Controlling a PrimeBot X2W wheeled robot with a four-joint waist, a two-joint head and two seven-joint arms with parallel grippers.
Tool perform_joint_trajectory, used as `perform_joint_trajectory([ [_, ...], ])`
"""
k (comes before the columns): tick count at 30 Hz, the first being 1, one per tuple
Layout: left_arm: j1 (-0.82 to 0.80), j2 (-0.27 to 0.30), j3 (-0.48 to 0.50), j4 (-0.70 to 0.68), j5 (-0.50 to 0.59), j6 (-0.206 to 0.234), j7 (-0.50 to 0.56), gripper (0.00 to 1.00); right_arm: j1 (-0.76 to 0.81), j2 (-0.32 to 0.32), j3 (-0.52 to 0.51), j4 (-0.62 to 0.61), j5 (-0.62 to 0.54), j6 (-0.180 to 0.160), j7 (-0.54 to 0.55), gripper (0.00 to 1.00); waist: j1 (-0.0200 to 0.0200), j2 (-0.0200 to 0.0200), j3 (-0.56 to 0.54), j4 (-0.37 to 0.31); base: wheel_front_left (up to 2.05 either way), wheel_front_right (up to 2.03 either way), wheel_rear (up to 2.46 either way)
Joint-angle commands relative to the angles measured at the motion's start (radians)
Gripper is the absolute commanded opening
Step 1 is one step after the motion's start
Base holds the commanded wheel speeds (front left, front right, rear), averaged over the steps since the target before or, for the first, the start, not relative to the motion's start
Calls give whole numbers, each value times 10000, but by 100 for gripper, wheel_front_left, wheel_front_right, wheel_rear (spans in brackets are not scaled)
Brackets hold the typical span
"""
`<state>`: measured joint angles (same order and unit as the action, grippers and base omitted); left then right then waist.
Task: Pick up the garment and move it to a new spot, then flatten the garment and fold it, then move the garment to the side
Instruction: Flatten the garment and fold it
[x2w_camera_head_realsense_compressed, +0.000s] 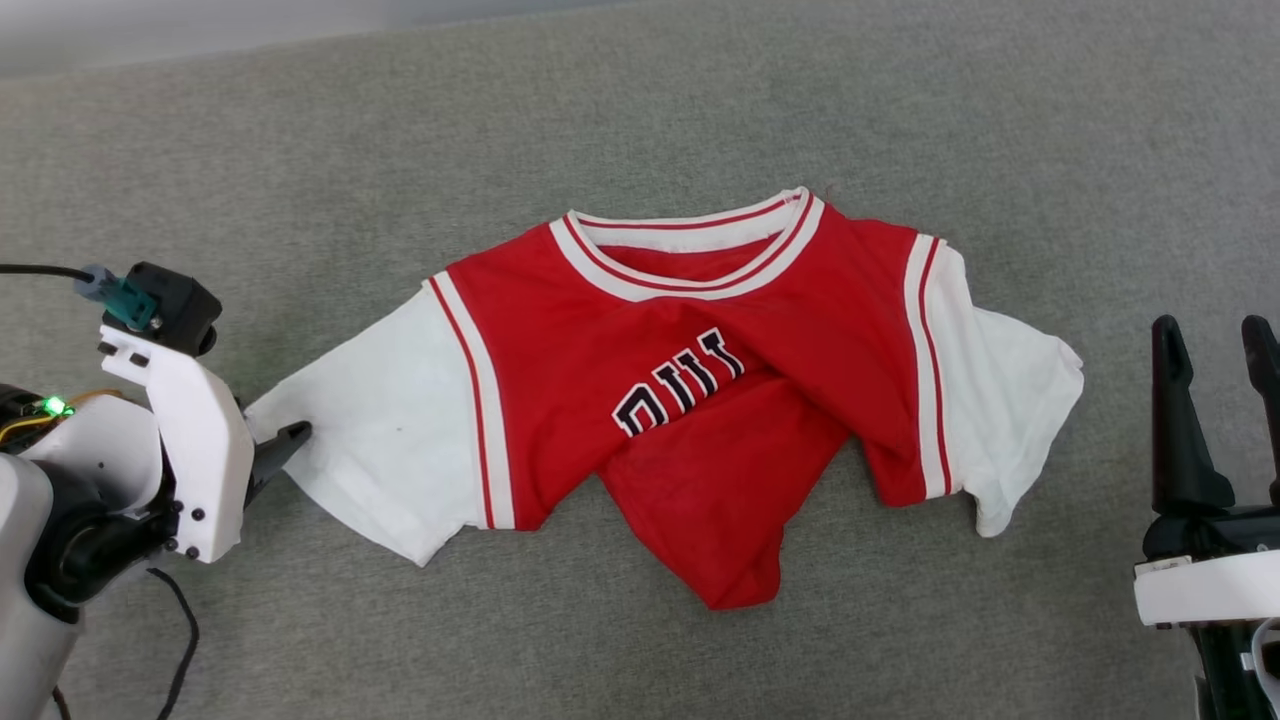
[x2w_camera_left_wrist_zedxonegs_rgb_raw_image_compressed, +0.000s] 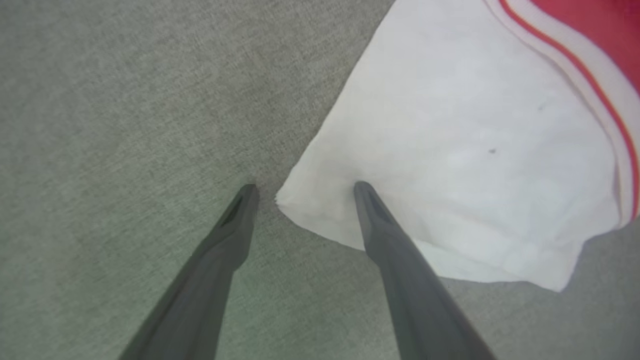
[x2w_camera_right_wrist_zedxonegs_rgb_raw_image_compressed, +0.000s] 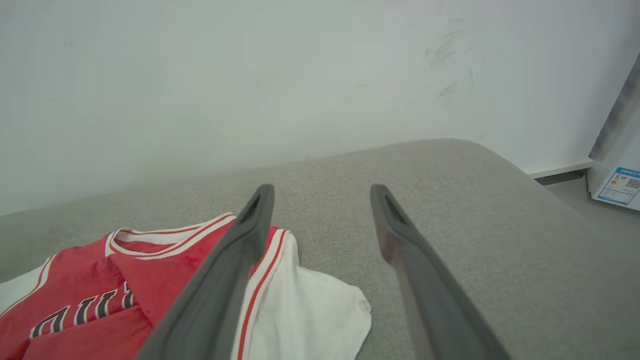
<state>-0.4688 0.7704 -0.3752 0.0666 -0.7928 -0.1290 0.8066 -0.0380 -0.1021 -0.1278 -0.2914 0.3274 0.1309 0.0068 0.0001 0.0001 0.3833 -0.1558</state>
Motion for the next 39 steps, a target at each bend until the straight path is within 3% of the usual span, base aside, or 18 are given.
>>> perform_joint_trajectory([
  [1,-21,25,26,100,125,70,-87,100,-63,66,30,21,53,-3,-57,100,-1,-1,104,-94,0,0,0],
  [6,92,-119,-276,721,331,113,-170,100,-19,96,183,308,36,-3,20,100,-1,-1,266,-147,0,0,0],
  [7,178,-259,-346,788,172,105,-58,92,-12,96,192,361,22,-3,27,100,-1,-1,277,-151,0,0,0],
  [8,281,-343,-443,842,29,89,85,75,-11,93,189,412,-5,-3,7,100,-1,-1,287,-152,0,0,0],
  [9,371,-377,-537,838,-89,59,182,0,-11,95,174,467,-27,-3,-3,100,-1,-1,289,-150,0,0,0],
  [18,331,-267,6,199,542,402,-1458,0,115,-716,157,671,-456,-3,1021,100,-1,-1,-137,279,0,0,0],
  [24,723,-363,456,-1036,682,882,-2401,0,-225,-1913,176,539,-281,-3,3426,100,-1,-1,-449,840,0,0,0],
  [26,926,-290,585,-1682,724,1021,-2614,0,-300,-2668,363,577,-487,-3,4509,100,-1,-1,-492,1057,0,0,0],
  [31,1328,-44,716,-3009,841,1104,-2835,0,-854,-3629,377,932,154,-8,6896,100,-1,-1,-487,1663,0,0,0],
  [35,1575,-96,612,-3875,788,1058,-2902,0,-1349,-3797,123,1493,364,-6,8203,100,-1,-1,-382,2075,0,0,0],
  [39,1712,-188,388,-4554,773,1066,-2862,0,-1623,-3778,82,2283,251,-5,8629,100,-1,-1,-239,2494,0,0,0],
])
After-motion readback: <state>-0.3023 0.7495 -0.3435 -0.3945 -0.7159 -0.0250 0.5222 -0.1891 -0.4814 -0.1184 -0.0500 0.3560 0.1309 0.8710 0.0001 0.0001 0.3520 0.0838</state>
